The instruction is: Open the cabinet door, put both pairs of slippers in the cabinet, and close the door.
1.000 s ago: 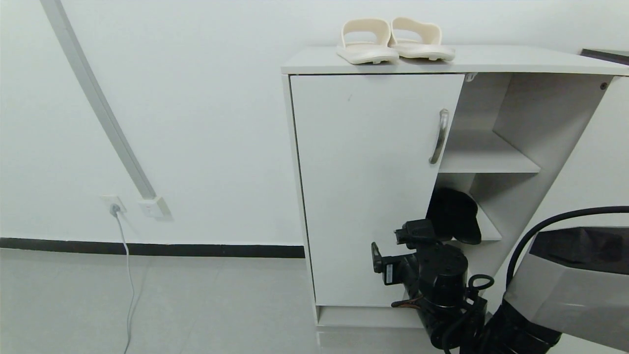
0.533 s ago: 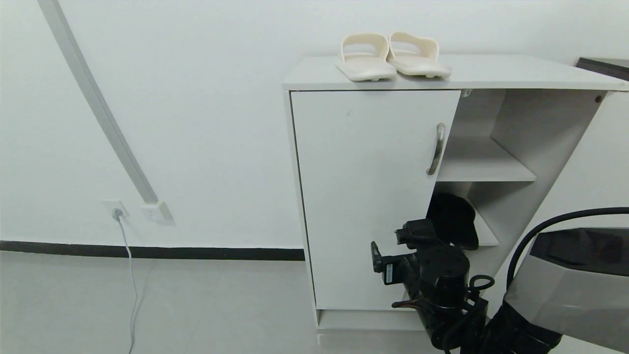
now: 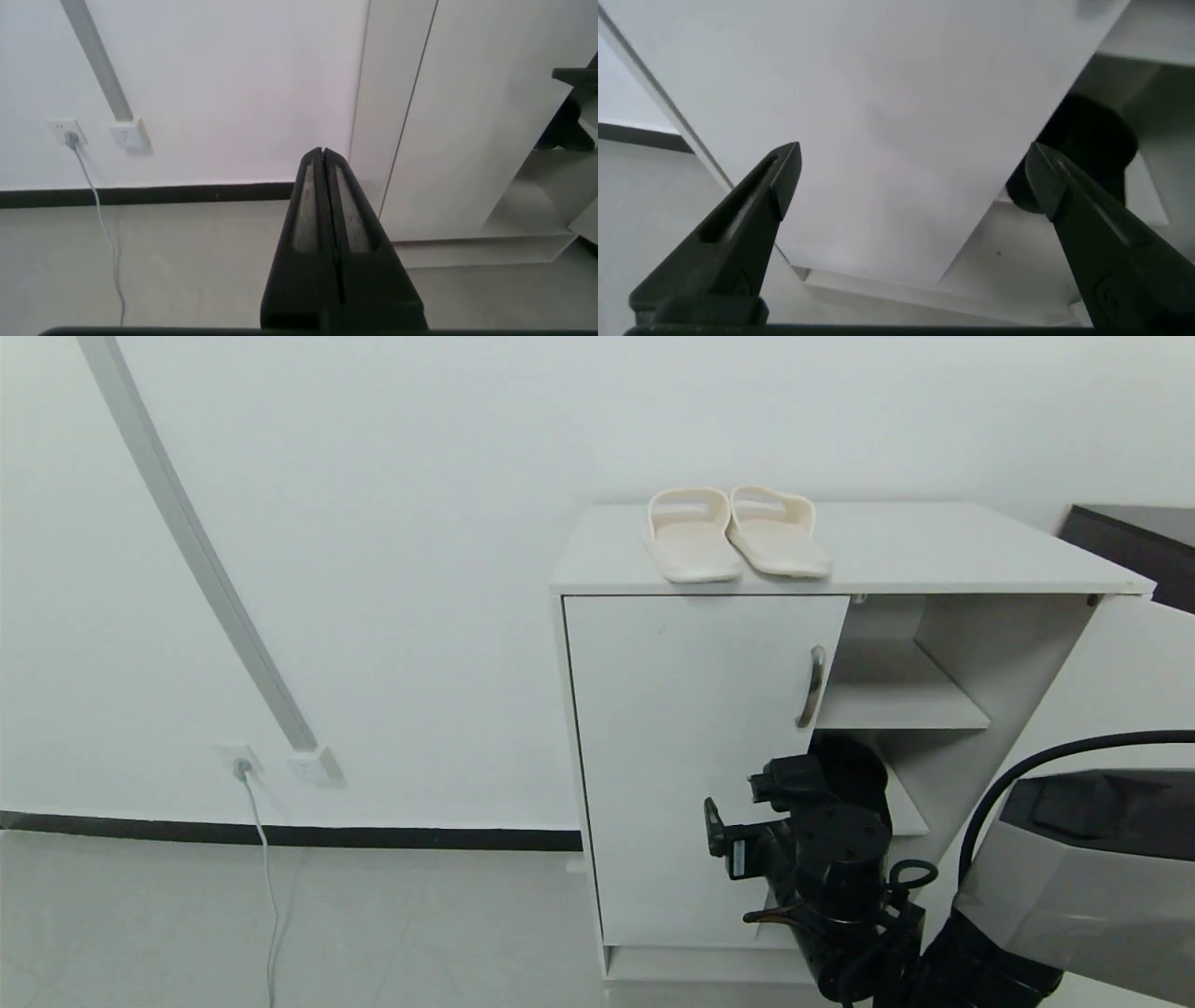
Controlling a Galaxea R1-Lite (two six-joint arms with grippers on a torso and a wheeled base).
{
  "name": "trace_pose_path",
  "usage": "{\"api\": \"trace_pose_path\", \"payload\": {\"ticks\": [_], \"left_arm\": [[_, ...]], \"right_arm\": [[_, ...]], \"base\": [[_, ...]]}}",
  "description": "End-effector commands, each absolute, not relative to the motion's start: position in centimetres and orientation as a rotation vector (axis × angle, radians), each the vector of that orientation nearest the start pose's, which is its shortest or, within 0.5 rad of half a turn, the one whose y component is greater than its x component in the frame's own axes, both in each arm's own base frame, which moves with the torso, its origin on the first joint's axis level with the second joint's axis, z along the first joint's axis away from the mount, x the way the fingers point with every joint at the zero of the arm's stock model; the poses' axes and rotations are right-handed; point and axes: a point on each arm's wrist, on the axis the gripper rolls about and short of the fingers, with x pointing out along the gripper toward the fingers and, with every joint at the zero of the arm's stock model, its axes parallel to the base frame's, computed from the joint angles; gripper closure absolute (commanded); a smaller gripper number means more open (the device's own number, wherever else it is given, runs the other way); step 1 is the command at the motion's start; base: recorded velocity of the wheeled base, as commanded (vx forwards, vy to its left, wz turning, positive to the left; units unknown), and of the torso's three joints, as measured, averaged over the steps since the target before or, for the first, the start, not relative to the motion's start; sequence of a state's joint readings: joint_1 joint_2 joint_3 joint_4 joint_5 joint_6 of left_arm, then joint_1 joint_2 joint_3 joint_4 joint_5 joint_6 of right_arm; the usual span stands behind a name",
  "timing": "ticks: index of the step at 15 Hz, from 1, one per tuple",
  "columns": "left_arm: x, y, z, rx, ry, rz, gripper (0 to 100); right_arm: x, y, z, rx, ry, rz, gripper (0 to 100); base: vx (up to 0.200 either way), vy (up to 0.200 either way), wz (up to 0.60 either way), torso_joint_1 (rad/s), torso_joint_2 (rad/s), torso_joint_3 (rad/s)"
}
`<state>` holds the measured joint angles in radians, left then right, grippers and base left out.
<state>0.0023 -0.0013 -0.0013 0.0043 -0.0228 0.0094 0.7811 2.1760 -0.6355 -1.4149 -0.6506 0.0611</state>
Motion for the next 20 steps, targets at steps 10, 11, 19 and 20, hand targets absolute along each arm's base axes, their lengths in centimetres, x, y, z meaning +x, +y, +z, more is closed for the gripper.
{"api": "trace_pose_path", "payload": {"ticks": [10,11,19,20], "left_arm": [[-2.29,-0.06,7.54,0.009,0.003,-0.020,100],[-2.29,-0.06,7.54,0.009,0.003,-0.020,100],[-2.29,-0.06,7.54,0.009,0.003,-0.020,100],[-2.29,-0.06,7.54,0.009,0.003,-0.020,100]], "right_arm": [[25.61,23.69,6.13,-0.023,0.100,0.132,0],[25.61,23.68,6.19,-0.022,0.099,0.132,0],[25.56,23.71,6.31,-0.025,0.095,0.134,0],[25.57,23.72,6.30,-0.024,0.093,0.134,0]], "base": [[0.000,0.000,0.00,0.178,-0.49,-0.318],[0.000,0.000,0.00,0.212,-0.53,-0.330],[0.000,0.000,0.00,0.244,-0.57,-0.327],[0.000,0.000,0.00,0.281,-0.62,-0.344]]}}
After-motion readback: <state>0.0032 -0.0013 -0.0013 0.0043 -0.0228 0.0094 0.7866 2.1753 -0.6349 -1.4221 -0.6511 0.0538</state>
